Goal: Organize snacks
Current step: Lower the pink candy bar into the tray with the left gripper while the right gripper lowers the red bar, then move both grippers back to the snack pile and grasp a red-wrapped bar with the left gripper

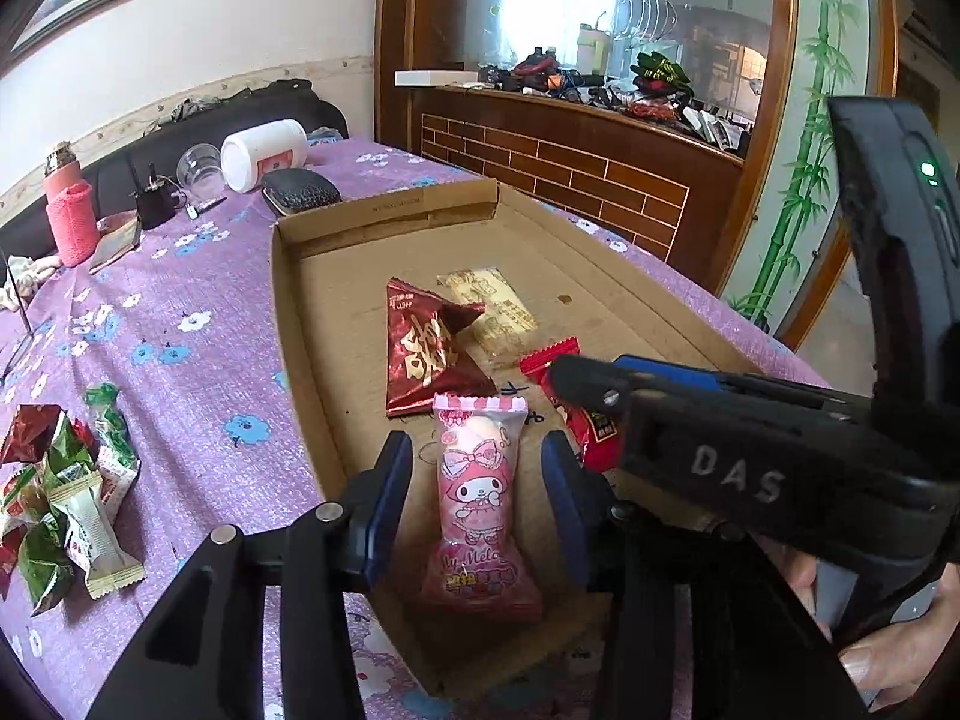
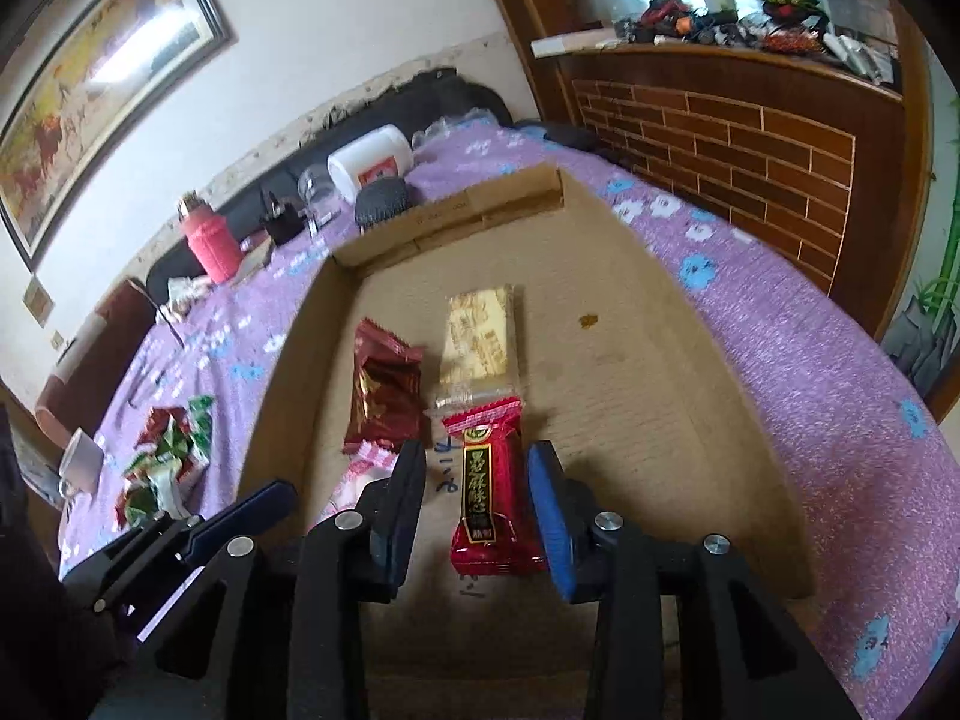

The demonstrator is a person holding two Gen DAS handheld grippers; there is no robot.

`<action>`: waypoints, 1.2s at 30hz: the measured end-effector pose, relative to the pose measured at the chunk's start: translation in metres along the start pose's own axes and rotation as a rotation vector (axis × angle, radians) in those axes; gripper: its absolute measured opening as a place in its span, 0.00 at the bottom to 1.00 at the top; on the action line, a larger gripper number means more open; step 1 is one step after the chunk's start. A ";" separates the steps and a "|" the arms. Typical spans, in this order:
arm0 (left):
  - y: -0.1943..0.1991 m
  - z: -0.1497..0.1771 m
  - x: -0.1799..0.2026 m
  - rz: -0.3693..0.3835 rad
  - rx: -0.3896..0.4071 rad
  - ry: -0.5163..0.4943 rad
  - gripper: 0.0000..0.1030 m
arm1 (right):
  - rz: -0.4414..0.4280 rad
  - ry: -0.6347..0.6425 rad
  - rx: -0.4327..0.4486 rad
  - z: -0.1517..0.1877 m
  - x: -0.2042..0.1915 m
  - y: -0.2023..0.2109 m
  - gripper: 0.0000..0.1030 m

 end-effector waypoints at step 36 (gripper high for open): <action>0.131 0.010 -0.133 -0.121 0.050 0.202 0.44 | -0.143 0.240 0.008 0.018 -0.139 0.038 0.51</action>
Point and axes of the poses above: each gripper's, at about its wrist camera, not at the fingertips, and y roughly against the way its jaws point, x to its right, z to its underside, the point moved 8 cm from there along -y, roughly the way its jaws point, and after that the axes turned 5 degrees about -x, right-handed, at the moved point
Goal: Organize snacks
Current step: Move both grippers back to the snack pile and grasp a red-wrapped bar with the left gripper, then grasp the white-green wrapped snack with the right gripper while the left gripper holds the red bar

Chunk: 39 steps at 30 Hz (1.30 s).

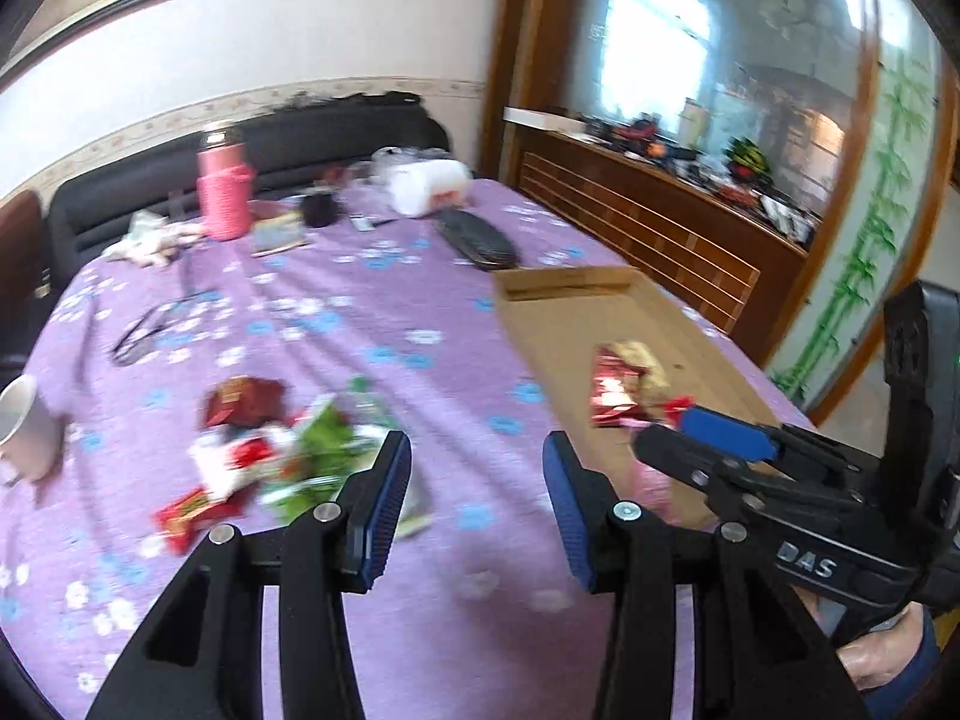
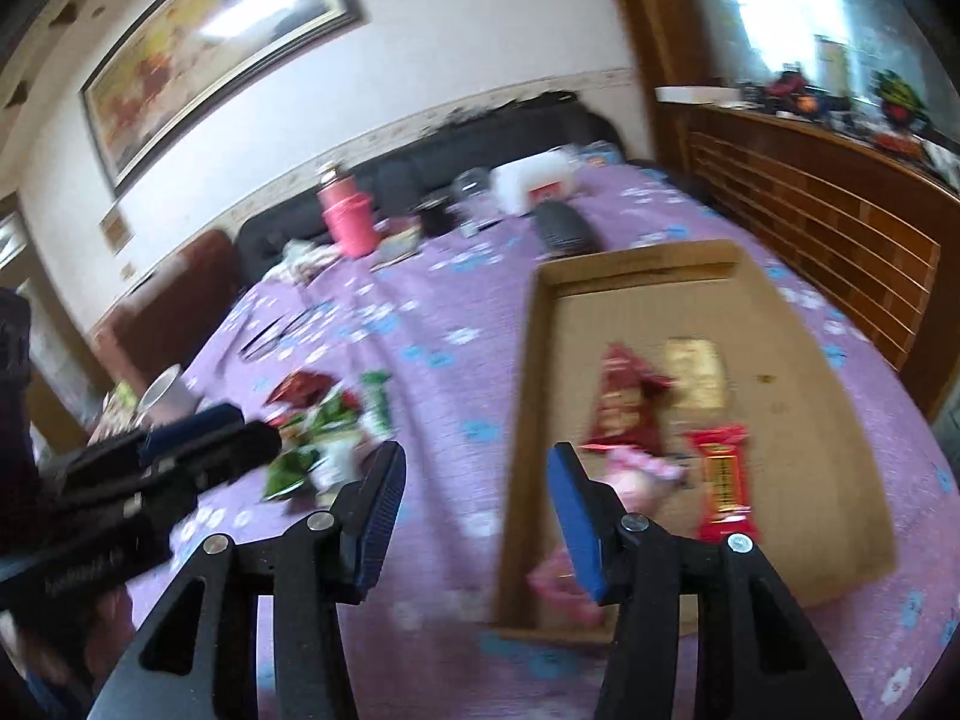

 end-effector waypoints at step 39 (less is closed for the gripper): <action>-0.063 0.061 -0.152 -0.053 -0.263 0.048 0.26 | -0.141 0.018 -0.302 0.012 -0.068 -0.095 0.52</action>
Point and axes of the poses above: each gripper's, at about its wrist camera, not at the fingertips, and y roughly against the way its jaws point, x to its right, z to its underside, the point moved 8 cm from there along -y, roughly the way its jaws point, and after that the axes turned 5 degrees about -x, right-handed, at the moved point
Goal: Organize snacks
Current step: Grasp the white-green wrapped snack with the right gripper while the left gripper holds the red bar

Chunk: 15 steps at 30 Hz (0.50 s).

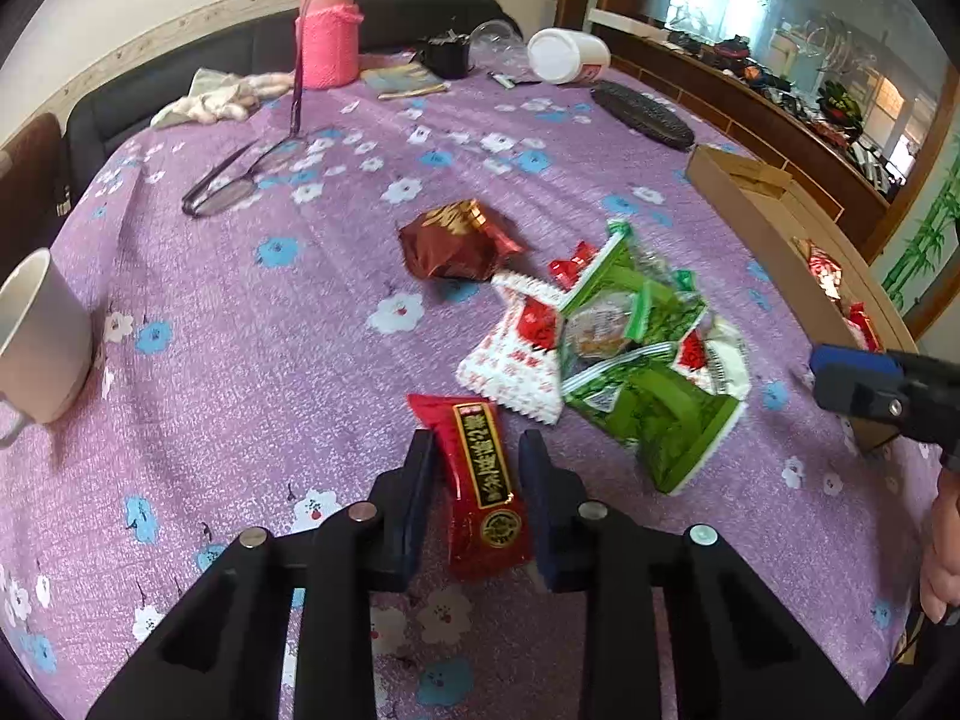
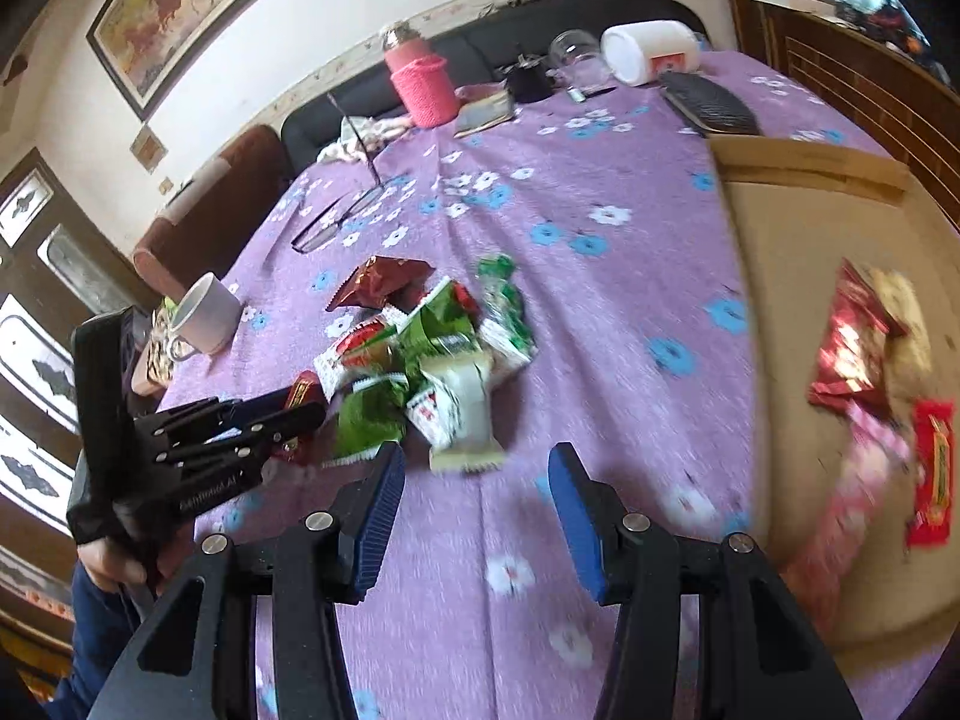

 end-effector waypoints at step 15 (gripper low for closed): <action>0.003 -0.007 -0.004 -0.083 0.067 0.022 0.17 | 0.038 0.066 0.049 -0.014 0.003 -0.040 0.21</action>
Point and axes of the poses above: each gripper's, at about its wrist camera, not at the fingertips, and y roughly against the way its jaws point, x to its right, z to its underside, the point moved 8 cm from there along -y, roughly the way its jaws point, and after that the axes turned 5 degrees about -x, right-handed, at the moved point
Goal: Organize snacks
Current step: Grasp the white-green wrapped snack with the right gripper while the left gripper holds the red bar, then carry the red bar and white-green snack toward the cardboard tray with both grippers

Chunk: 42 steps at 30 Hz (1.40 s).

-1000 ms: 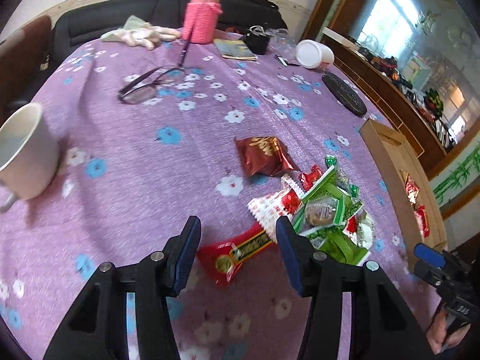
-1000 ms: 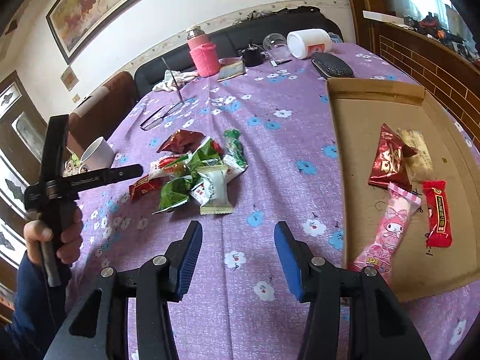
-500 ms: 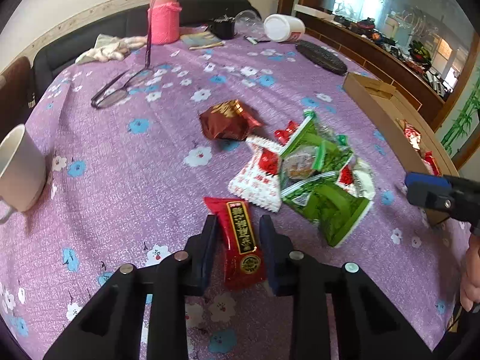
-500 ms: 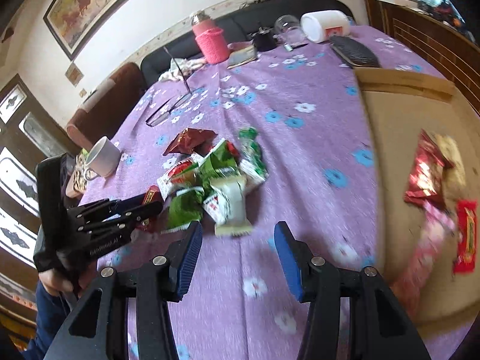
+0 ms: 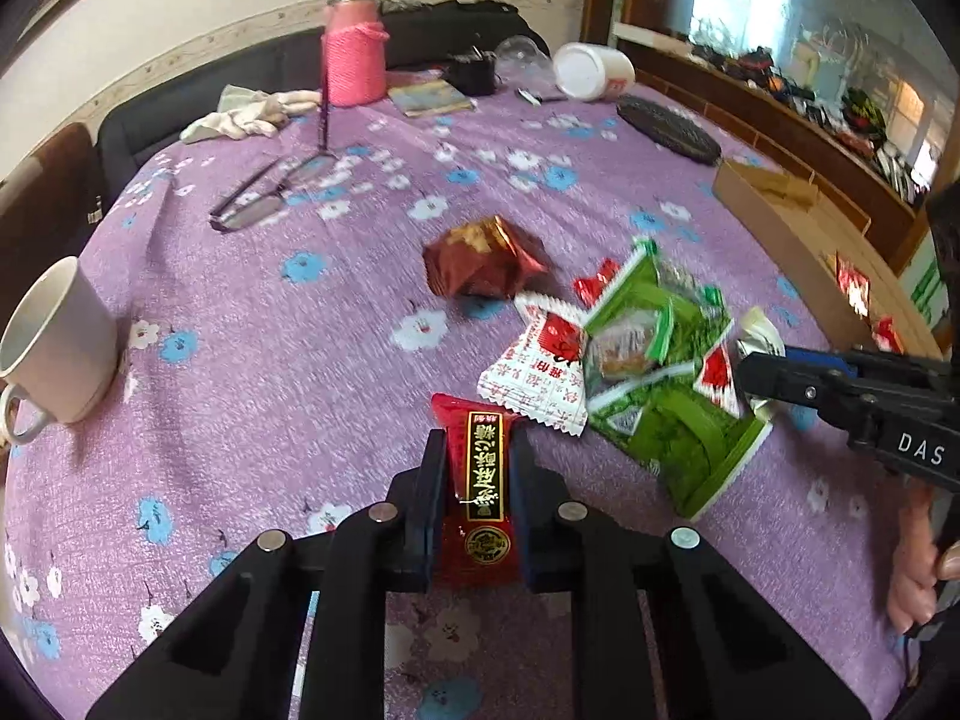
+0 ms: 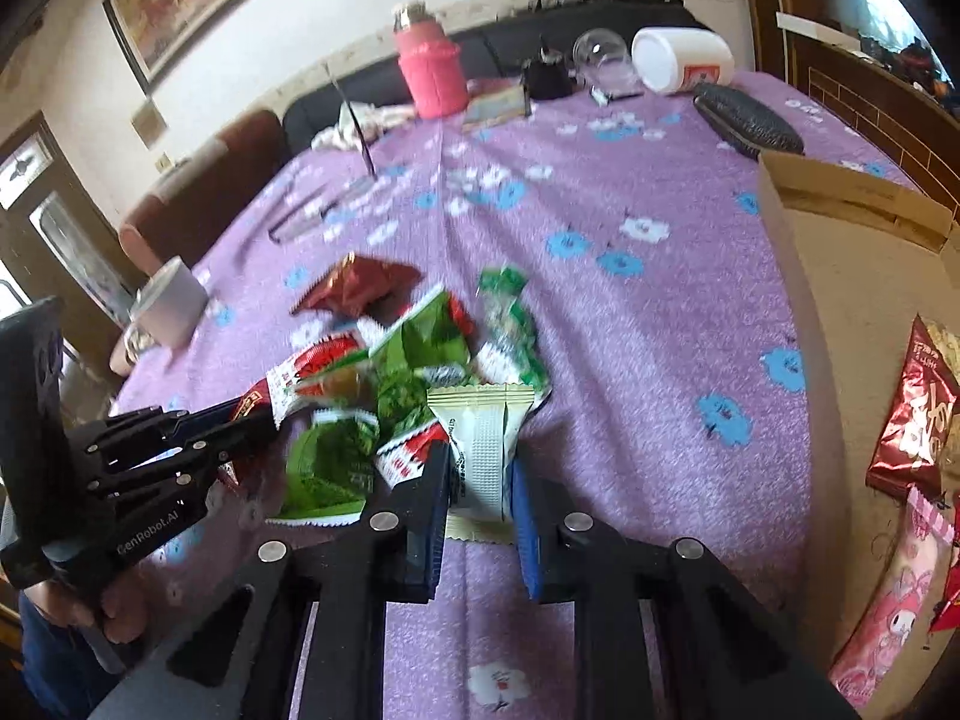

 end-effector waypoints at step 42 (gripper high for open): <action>0.046 -0.023 0.017 -0.257 0.287 -0.058 0.18 | -0.021 0.093 0.150 -0.015 -0.012 0.025 0.21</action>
Point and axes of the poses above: each gripper's, at about its wrist camera, not at the fingertips, and y roughly against the way its jaws point, x to its right, z to its underside, the point moved 8 cm from there along -y, roughly the way its jaws point, and after that the axes turned 5 degrees about -x, right-handed, at the moved point
